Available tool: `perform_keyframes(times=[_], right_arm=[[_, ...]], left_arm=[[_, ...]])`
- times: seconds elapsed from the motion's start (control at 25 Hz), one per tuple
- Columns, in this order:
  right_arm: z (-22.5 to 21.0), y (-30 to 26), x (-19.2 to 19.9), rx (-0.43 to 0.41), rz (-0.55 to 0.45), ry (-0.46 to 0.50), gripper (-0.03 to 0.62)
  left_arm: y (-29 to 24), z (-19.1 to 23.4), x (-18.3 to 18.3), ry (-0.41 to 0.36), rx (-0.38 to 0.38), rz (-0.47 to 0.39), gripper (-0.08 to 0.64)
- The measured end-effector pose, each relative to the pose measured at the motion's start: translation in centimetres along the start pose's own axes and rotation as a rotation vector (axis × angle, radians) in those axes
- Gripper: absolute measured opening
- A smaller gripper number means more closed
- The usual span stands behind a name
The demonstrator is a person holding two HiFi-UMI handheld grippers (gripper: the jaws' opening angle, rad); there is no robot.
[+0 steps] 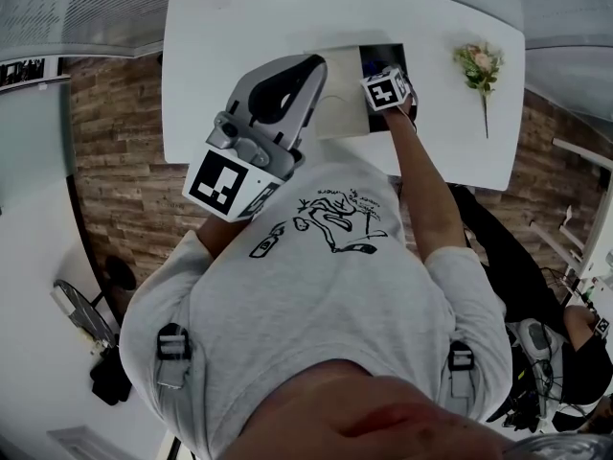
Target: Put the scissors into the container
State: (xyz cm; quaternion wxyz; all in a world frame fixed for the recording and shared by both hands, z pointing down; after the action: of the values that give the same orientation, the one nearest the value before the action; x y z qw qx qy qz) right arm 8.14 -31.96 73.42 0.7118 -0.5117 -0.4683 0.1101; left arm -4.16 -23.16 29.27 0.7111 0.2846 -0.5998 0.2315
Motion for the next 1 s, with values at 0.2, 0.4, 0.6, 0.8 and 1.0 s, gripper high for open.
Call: perform_keyframes(times=[0.2,0.4,0.6,0.8,1.0], right_arm=[[0.3,2.0,-1.2,0.014,-0.061,-0.013,0.092],[0.1,4.2,-2.1,0.024,-0.123,-0.021,0.087],[-0.2,7.2,-3.3,0.039,-0.197,-0.043,0.083],[-1.0,10.7,-4.6,0.07,-0.3,-0.096,0.072],[-1.6,14.4,-5.7,0.088,-0.397,-0.112,0.066]], left_arm=[[0.5,-0.5,-0.5,-0.003,0.005,-0.008,0.02],[0.6,-1.1,-0.7,-0.002,0.016,-0.015,0.02],[0.5,-1.7,-0.8,-0.004,0.028,-0.016,0.02],[0.5,-2.2,-0.8,-0.004,0.034,-0.018,0.02],[0.1,-3.1,-0.4,-0.011,0.045,-0.015,0.02]])
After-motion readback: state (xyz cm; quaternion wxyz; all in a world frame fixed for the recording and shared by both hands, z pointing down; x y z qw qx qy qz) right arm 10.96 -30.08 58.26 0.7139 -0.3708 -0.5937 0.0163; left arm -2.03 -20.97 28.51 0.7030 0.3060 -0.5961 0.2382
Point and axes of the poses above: the fingertips, and each gripper's own axes: y backward along the fingers, z to its left, x out of its underside, the point moved 1 cm from there along y, backward along the fingers, and after that the axes turned 3 degrees about -z, right-handed, at the moved point
